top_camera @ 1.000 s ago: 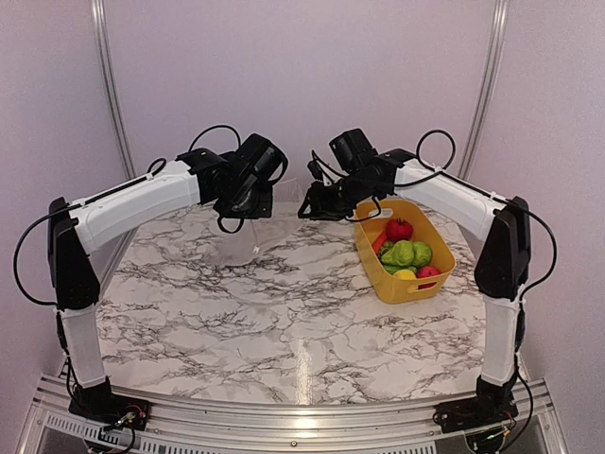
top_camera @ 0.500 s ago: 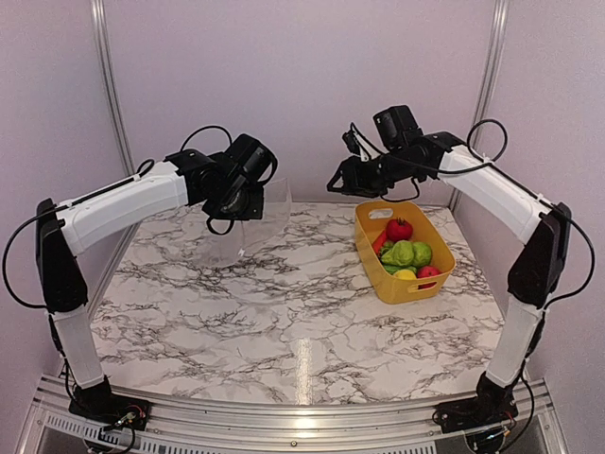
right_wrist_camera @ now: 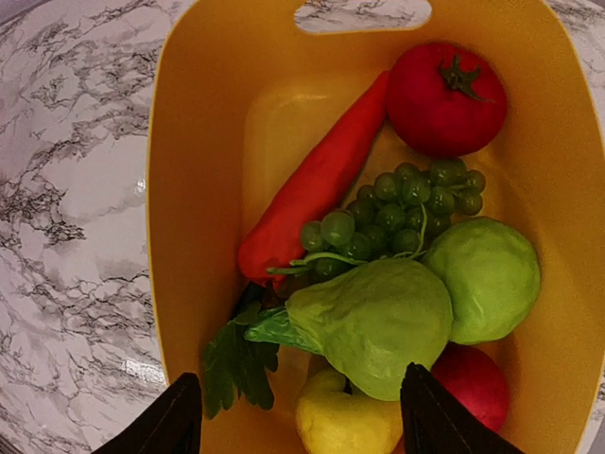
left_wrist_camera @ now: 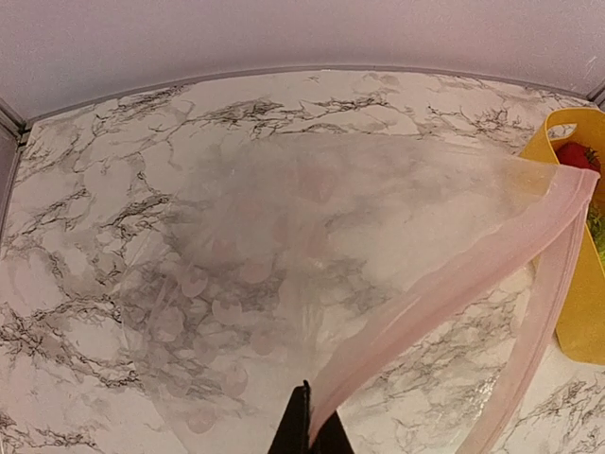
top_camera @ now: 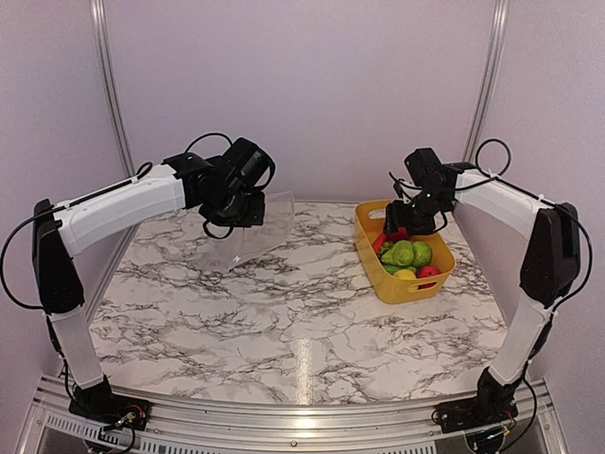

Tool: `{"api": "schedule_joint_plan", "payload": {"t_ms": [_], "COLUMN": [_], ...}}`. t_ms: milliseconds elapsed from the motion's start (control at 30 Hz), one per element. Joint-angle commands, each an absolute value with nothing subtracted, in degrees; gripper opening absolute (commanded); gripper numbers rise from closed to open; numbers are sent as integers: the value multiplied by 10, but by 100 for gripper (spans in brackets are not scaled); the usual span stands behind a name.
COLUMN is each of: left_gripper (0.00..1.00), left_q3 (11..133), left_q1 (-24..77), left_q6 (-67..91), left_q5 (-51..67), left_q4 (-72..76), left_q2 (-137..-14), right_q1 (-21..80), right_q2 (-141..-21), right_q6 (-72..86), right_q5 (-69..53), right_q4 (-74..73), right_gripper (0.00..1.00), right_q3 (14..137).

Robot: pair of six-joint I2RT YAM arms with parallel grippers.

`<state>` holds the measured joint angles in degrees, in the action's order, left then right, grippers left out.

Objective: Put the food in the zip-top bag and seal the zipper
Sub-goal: Pick up the fake fruit from the bin.

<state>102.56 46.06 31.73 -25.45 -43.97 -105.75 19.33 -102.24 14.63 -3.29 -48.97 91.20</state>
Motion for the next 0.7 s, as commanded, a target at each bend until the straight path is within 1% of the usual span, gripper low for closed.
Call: {"api": "schedule_joint_plan", "payload": {"t_ms": [0,67,400,433,467,533,667], "left_gripper": [0,0,0,0,0,0,0], "left_q3": [1019,1018,1017,1016,1015,1012,1006], "left_q1": [457,457,457,457,457,457,457], "left_q6": [313,311,316,316,316,316,317], "left_q5": [-239,-233,-220,-219,-219,-219,-216], "left_q4": [-439,-439,-439,-438,-438,-437,-435], "left_q2": [-1036,-1034,-1033,-1032,-1032,-1031,-1030], "right_q1": [180,177,159,156,154,147,144], "right_q2": [-998,-1004,-1047,-1052,-1057,-1067,-1085], "right_q6": [143,149,165,163,162,162,163], "right_q5": [-17,-16,-18,-17,-17,-24,-33], "right_q4": [-502,-507,-516,-516,-518,-522,-519], "right_gripper": [71,75,81,83,89,93,93], "right_q3": [902,903,923,929,934,944,952]}}
